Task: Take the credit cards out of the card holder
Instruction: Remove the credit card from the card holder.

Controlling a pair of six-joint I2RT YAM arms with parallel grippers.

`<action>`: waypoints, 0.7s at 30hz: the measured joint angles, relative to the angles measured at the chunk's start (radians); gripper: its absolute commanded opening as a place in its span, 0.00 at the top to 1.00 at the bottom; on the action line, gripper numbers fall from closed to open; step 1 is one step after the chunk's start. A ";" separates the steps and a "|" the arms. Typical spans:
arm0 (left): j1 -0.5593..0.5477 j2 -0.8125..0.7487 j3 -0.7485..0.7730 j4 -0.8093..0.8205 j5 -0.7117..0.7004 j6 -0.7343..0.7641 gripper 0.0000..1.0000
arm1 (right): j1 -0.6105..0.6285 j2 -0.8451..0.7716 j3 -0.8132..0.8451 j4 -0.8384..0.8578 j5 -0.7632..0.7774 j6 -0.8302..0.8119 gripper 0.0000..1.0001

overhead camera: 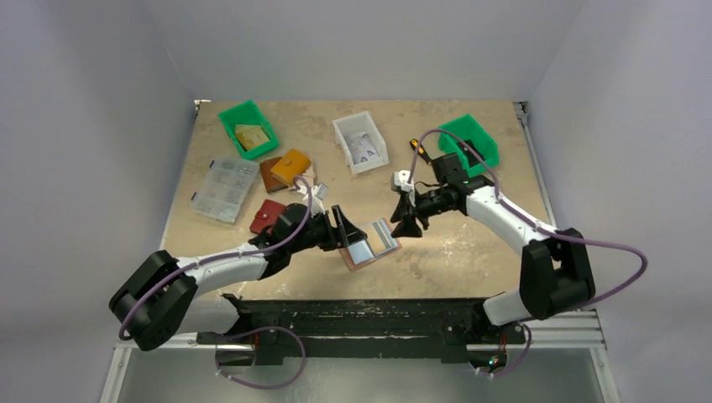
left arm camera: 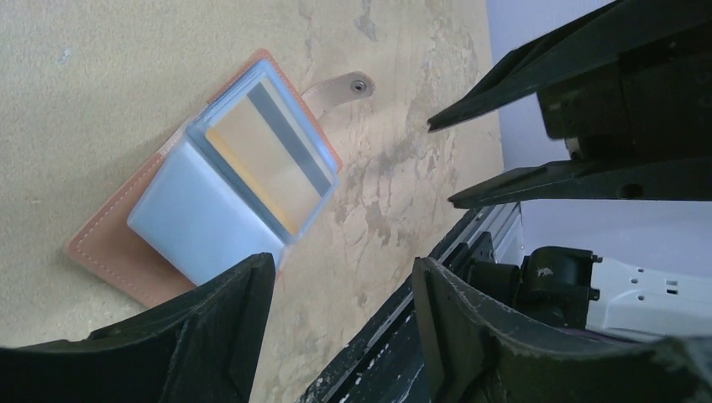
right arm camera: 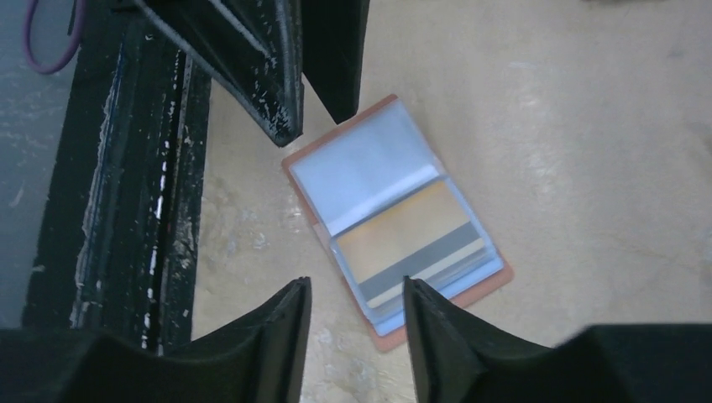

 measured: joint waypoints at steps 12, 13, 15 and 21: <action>-0.013 0.156 -0.111 0.328 -0.071 -0.153 0.50 | 0.074 0.185 0.008 0.230 0.148 0.429 0.93; -0.013 0.168 -0.111 0.346 -0.072 -0.159 0.51 | 0.074 0.192 0.008 0.246 0.158 0.457 0.93; -0.013 0.197 -0.111 0.387 -0.073 -0.175 0.53 | 0.074 0.210 0.008 0.270 0.178 0.504 0.93; -0.018 0.285 -0.111 0.464 -0.074 -0.204 0.54 | 0.074 0.276 0.015 0.290 0.209 0.588 0.92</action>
